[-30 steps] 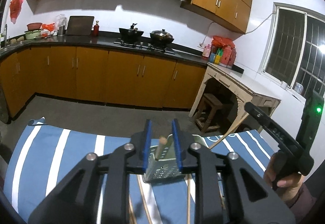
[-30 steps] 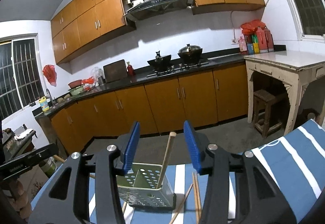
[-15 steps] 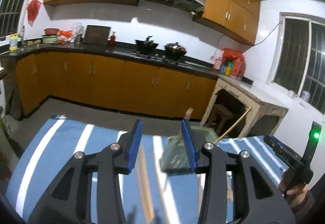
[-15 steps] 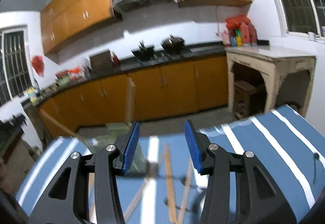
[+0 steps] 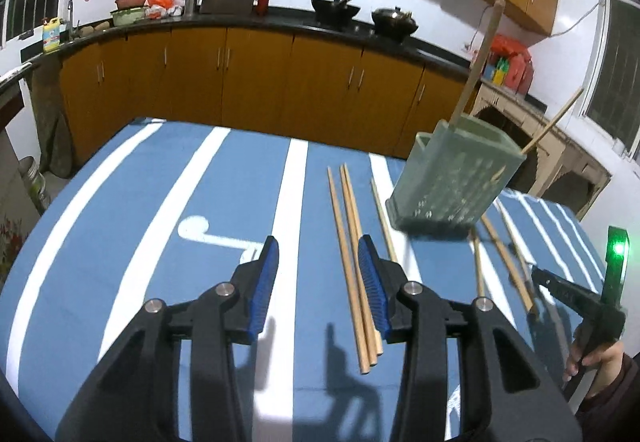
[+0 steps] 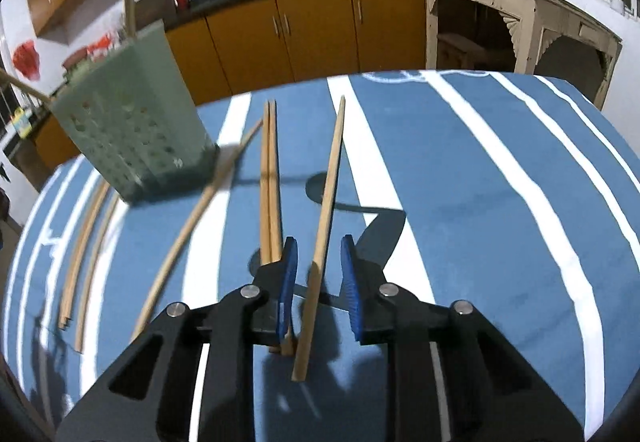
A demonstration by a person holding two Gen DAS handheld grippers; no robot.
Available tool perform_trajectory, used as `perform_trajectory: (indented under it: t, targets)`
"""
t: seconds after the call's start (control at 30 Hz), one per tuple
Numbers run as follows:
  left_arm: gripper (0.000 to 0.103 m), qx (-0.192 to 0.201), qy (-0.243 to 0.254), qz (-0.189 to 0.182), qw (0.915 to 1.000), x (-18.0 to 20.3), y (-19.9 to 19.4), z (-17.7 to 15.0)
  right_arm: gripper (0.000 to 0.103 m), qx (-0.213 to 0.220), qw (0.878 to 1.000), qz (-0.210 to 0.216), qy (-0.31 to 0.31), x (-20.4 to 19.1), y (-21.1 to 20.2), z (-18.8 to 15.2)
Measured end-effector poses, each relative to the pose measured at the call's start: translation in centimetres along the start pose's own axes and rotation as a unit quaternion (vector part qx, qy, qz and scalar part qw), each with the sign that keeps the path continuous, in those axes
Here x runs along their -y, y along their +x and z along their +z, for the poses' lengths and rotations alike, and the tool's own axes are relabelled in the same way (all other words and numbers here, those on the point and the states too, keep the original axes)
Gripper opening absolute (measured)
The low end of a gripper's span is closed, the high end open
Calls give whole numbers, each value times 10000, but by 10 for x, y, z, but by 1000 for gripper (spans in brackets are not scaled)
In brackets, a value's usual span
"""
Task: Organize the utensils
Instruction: 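Lower both grippers and each grasp another wooden chopstick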
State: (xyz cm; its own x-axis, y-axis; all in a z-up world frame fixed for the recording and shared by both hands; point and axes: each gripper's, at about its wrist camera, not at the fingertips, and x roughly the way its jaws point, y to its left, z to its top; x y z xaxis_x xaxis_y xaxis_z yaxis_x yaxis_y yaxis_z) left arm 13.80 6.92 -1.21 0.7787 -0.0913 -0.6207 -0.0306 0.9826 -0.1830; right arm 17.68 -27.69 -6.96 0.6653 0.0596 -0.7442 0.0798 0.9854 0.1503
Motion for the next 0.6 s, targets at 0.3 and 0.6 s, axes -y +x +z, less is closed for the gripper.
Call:
perform_trajectory:
  t: [0.3,0.6]
  targets:
    - [38,-324,27,-187,9993,3,24,-17,8,-27,9997,-195,-126,6,4,-10]
    - [21,-804,249,-397,9957,21,58,-34,8,35,9979,-528,374,37,1,-8]
